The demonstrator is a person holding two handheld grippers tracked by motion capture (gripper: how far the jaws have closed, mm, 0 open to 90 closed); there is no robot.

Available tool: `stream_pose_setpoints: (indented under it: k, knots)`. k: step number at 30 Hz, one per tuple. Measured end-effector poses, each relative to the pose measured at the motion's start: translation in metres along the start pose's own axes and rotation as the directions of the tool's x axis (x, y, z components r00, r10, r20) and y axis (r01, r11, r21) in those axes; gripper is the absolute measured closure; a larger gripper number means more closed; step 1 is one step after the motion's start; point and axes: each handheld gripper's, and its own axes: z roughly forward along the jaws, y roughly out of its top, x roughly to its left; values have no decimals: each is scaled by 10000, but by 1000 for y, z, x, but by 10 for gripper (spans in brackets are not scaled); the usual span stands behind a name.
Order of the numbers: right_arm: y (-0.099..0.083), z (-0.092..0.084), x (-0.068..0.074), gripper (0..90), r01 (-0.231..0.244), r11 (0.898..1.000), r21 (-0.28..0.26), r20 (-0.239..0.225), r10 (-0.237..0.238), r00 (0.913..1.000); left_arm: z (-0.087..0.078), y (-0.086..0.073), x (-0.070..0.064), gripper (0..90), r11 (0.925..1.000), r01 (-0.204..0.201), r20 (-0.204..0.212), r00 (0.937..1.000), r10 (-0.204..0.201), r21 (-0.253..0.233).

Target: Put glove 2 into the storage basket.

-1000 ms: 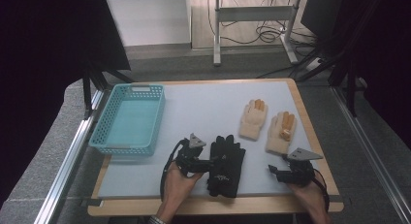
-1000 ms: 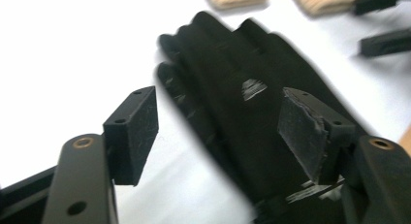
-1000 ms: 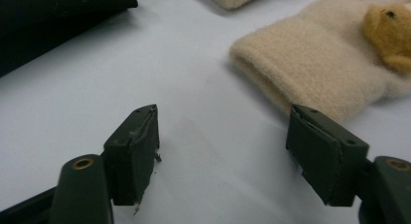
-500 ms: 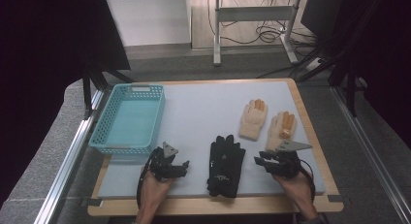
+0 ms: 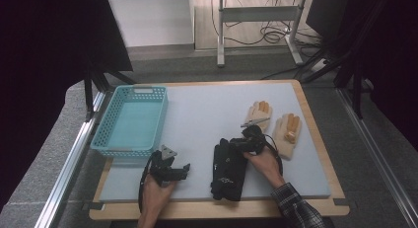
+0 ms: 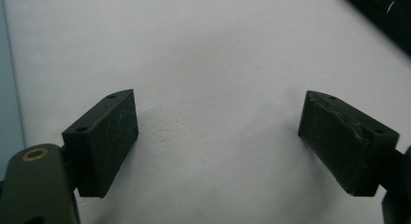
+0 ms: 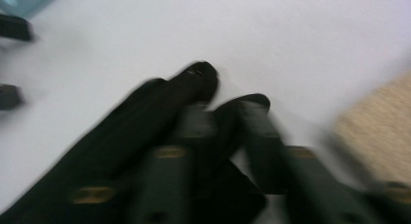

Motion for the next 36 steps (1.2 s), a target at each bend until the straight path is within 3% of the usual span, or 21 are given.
stream_pose_setpoints:
  k: [1,2,4,9,13,16,19,22,23,25,26,29,32,33,36]
  knots:
    - [0,0,0,789,0,10000,0,0,0,10000,0,0,0,146,10000,0,0,10000,0,0]
    - [0,-4,5,862,320,9993,-190,204,-316,9993,0,0,0,146,10000,2,4,10000,-2,3]
    - [2,-10,10,868,545,9980,-320,260,-537,9982,0,0,0,146,10000,3,2,10000,-3,1]
    - [19,-28,26,867,969,9896,-1065,-79,-983,9951,0,0,0,147,10000,2,-5,10000,-2,-6]
    - [25,-16,34,854,1184,9891,-873,-98,-1197,9928,0,0,0,147,10000,2,-5,10000,-2,-10]
    - [22,0,28,716,1125,9922,-531,26,-1125,9937,0,0,0,147,10000,6,0,10000,-6,-7]
    - [19,-2,23,658,1131,9916,-634,111,-1126,9936,0,0,0,147,10000,14,7,10000,-14,-3]
    - [11,-22,18,651,1186,9888,-904,24,-1189,9929,0,0,0,146,10000,18,10,10000,-18,3]
    - [4,-33,16,695,1371,9866,-882,20,-1375,9905,0,0,0,146,10000,19,14,10000,-19,2]
    - [0,-38,16,722,1451,9858,-851,-7,-1457,9893,0,0,0,145,10000,13,50,10000,-13,14]
    - [-14,-49,16,800,1670,9833,-722,-221,-1690,9854,0,0,1,124,9999,-70,188,9998,69,73]
    - [-33,-59,18,879,1966,9793,-476,-439,-1987,9791,-4,-3,0,126,9997,-243,341,9991,240,100]
    - [-47,-64,20,887,1987,9794,-345,-729,-2008,9769,-8,-7,0,122,9996,-255,418,9988,251,90]
    - [-60,-65,24,887,2115,9772,-175,-976,-2122,9723,-12,-12,2,118,9996,-260,442,9987,256,66]
    - [-74,-64,31,887,2464,9692,-36,-1071,-2453,9635,-18,-18,4,107,9996,-278,293,9992,275,99]
